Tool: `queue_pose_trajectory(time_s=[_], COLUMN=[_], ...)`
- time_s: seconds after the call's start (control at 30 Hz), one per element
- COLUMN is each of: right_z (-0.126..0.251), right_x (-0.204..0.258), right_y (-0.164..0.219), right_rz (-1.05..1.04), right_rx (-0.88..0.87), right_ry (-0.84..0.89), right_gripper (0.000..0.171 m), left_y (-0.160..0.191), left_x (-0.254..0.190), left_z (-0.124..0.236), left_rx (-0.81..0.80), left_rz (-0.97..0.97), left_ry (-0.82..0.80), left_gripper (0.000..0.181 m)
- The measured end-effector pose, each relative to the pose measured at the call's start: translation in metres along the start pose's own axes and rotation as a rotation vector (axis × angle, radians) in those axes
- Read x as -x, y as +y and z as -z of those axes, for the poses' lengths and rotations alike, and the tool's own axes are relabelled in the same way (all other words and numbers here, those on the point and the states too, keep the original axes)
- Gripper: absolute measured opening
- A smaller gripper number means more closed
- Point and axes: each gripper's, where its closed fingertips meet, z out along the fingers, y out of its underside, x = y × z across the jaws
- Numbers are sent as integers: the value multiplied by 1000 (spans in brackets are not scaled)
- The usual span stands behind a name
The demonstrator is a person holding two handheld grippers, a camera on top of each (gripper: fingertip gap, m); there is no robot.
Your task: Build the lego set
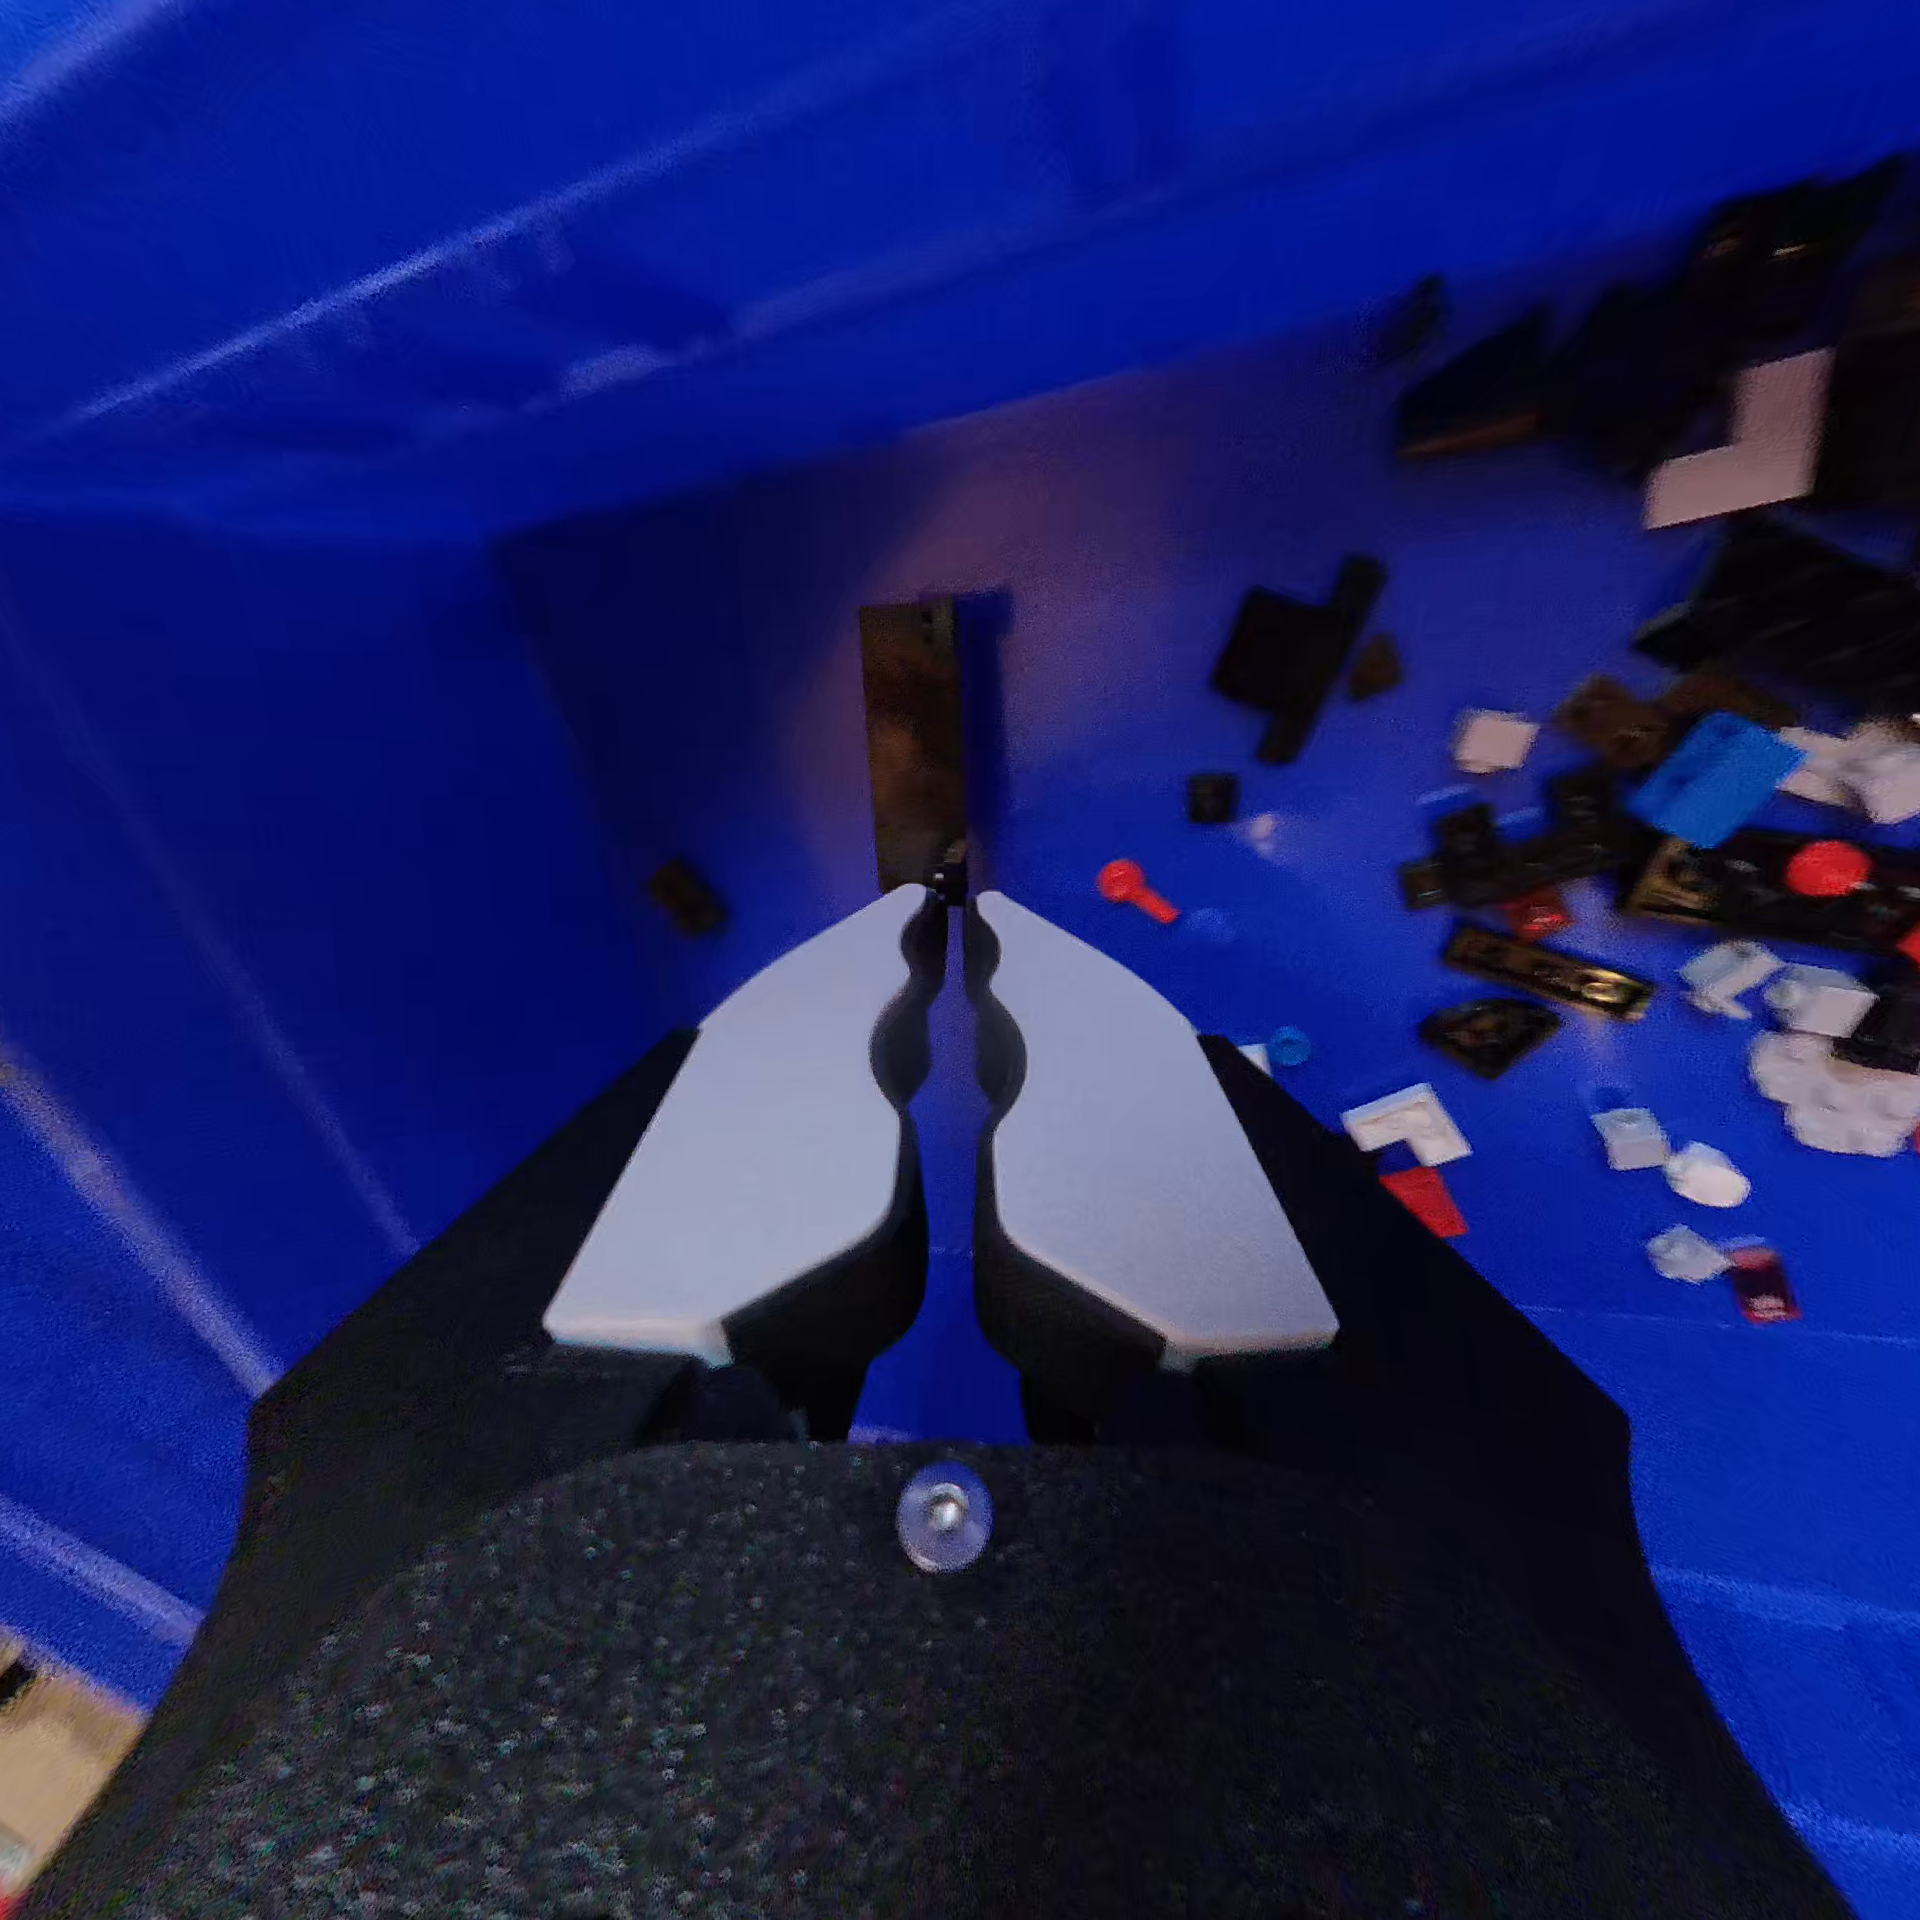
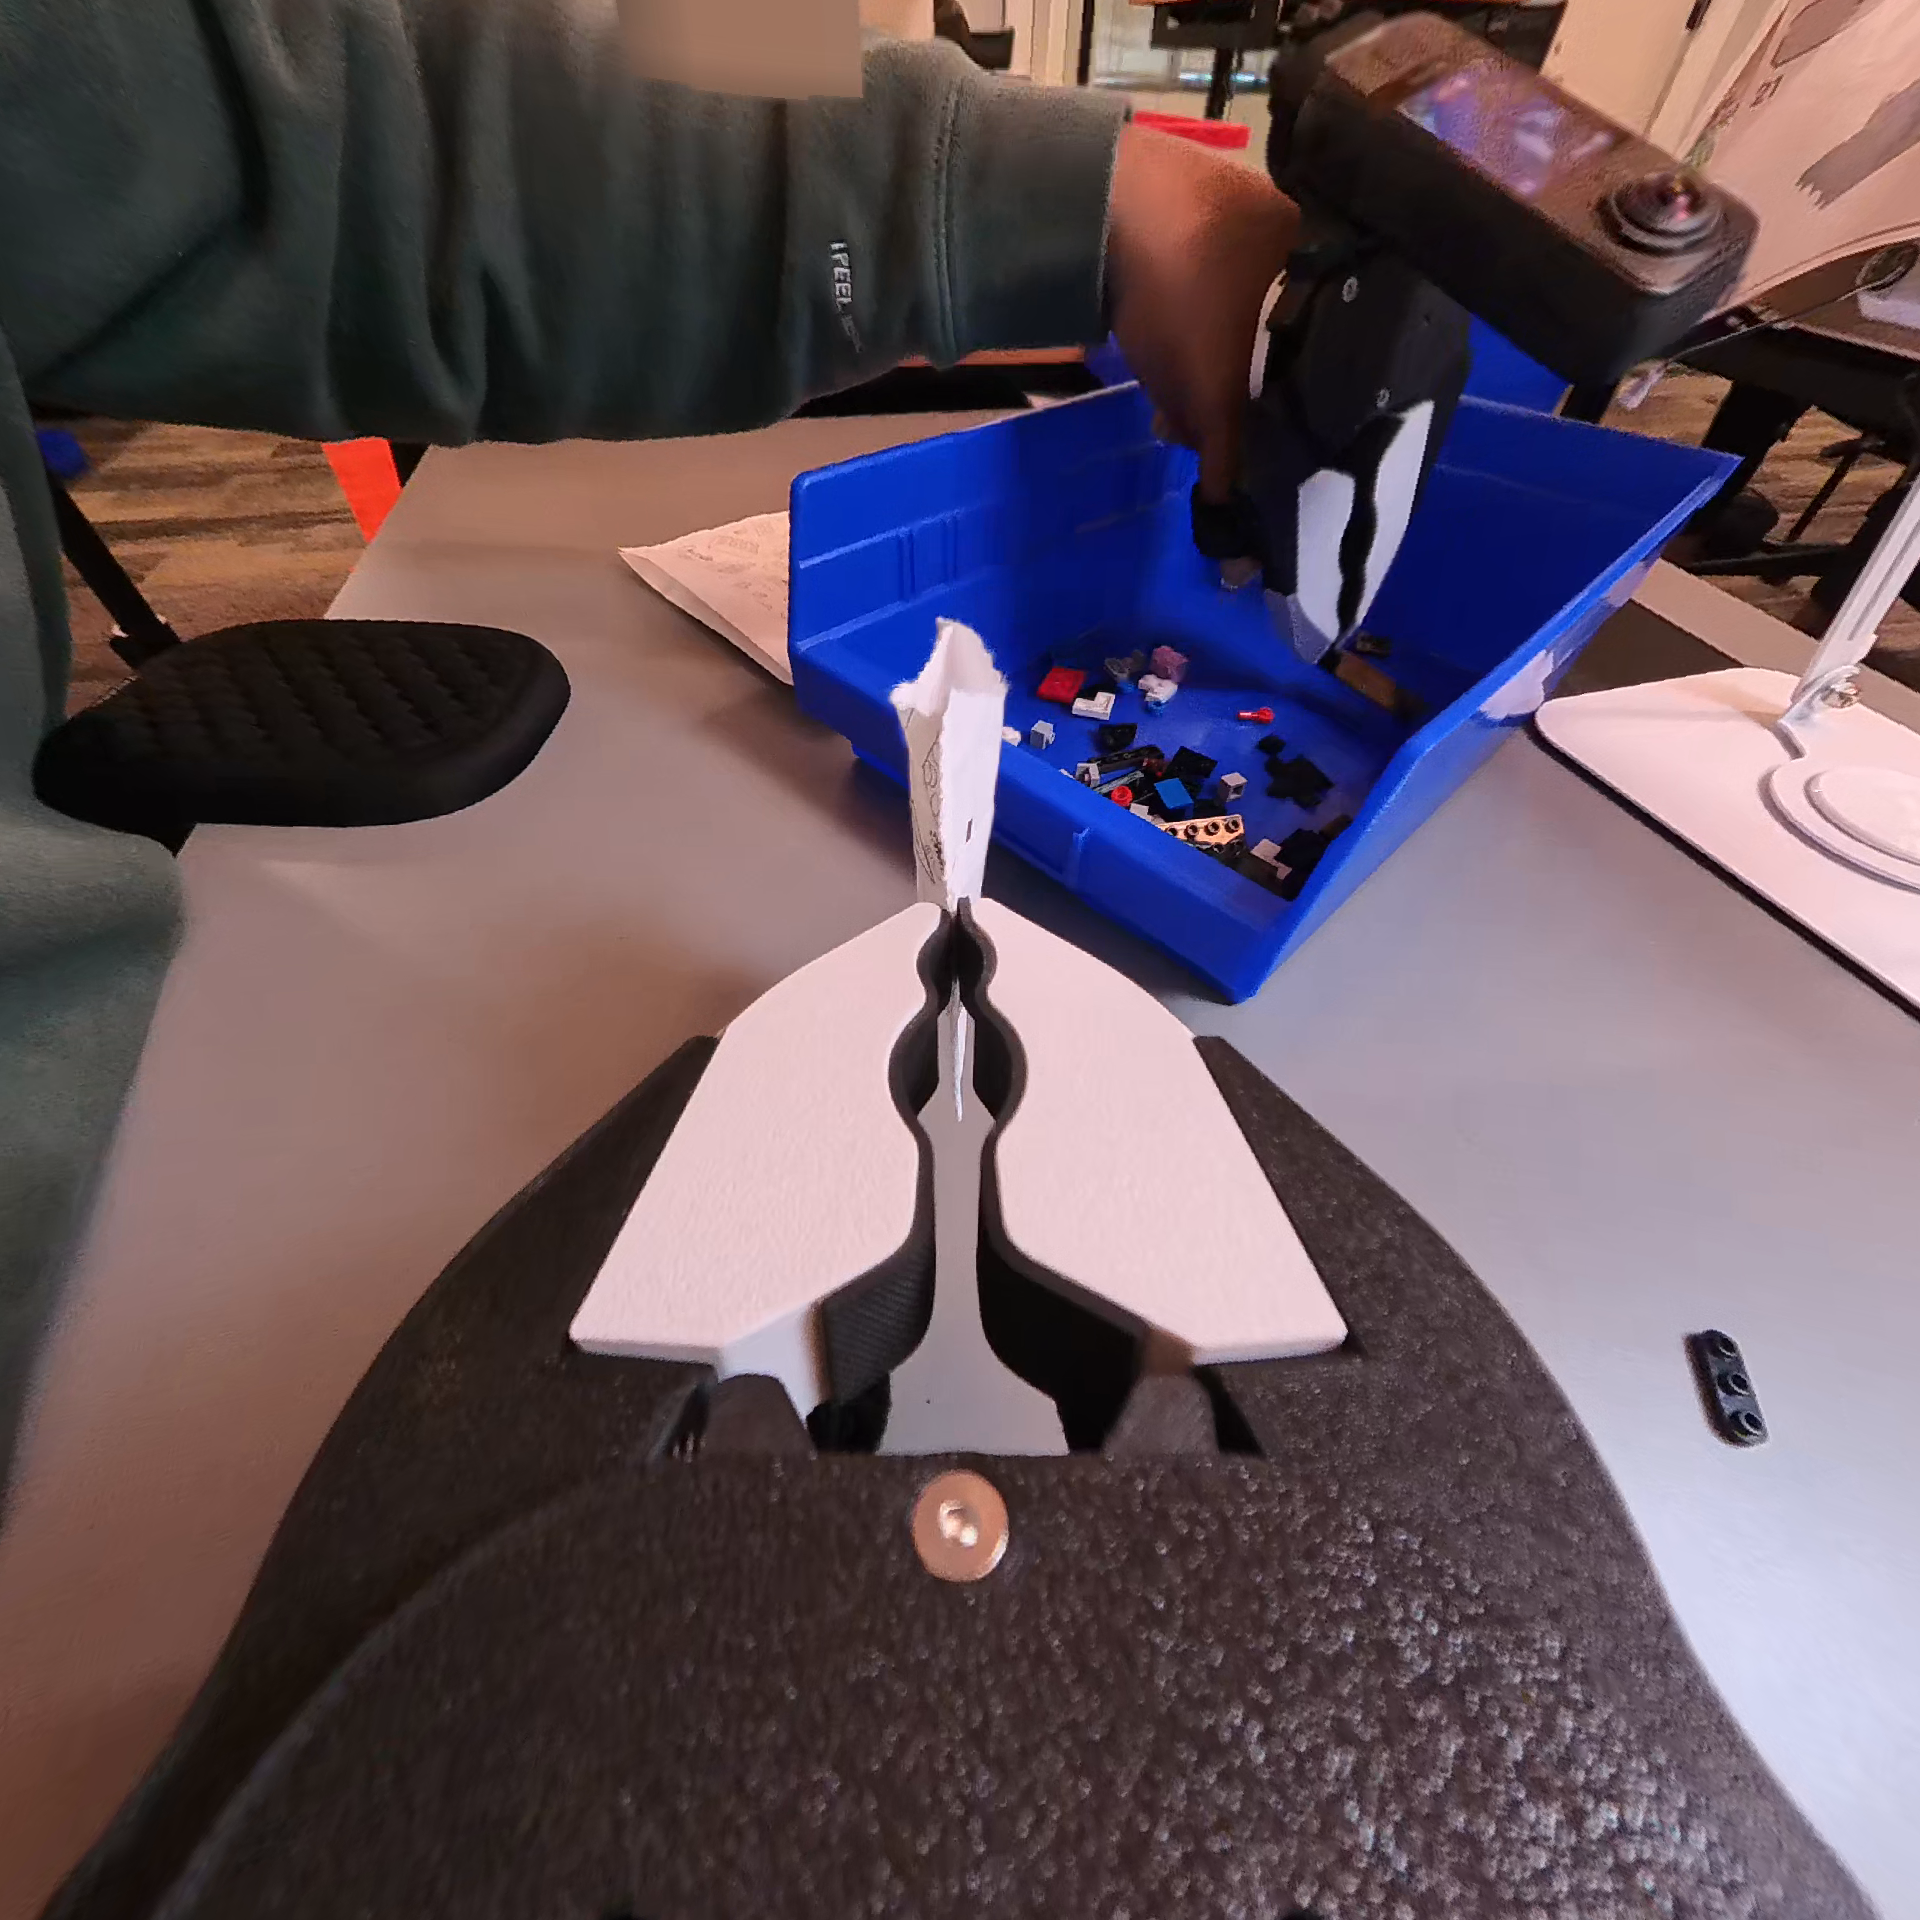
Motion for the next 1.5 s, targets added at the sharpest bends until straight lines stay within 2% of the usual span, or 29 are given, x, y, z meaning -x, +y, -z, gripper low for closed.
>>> queue_pose_trajectory(time_s=[0.07,0.13,0.33,0.4,0.63,0.8,0.93,1.0,1.07,1.17,1.23,1.33,1.5], right_z=[0,-1,-4,-5,-5,-6,-5,-5,-6,-9,-11,-13,-12], right_x=[-1,-1,0,0,-1,-2,-7,-9,-11,-14,-13,-10,-4], right_y=[1,2,4,6,11,13,13,15,17,21,21,19,13], right_rz=[-4,-7,-12,-13,-21,-29,-34,-36,-36,-44,-49,-45,-32], right_rx=[1,2,12,18,38,43,40,52,58,81,81,72,46], right_ry=[4,3,-3,-1,-5,-9,16,32,41,65,62,58,48], right_gripper=[0,0,0,0,0,0,0,0,0,0,0,0,0], left_y=[6,7,-19,-26,-39,-44,-41,-43,-54,-71,-75,-76,-85], left_x=[11,13,-37,-46,-52,-60,-59,-61,-75,-118,-152,-188,-200], left_z=[6,10,10,6,-6,-6,-2,15,50,115,144,156,146], left_rx=[18,10,-148,-166,-155,-202,-214,-280,-412,-611,-669,-654,-619], left_rz=[21,36,-11,-29,-76,-119,-150,-148,-154,-234,-312,-415,-443], left_ry=[-77,-105,152,194,287,365,312,289,314,404,471,506,475], left_gripper=[11,12,17,21,27,18,18,18,17,17,17,17,17])
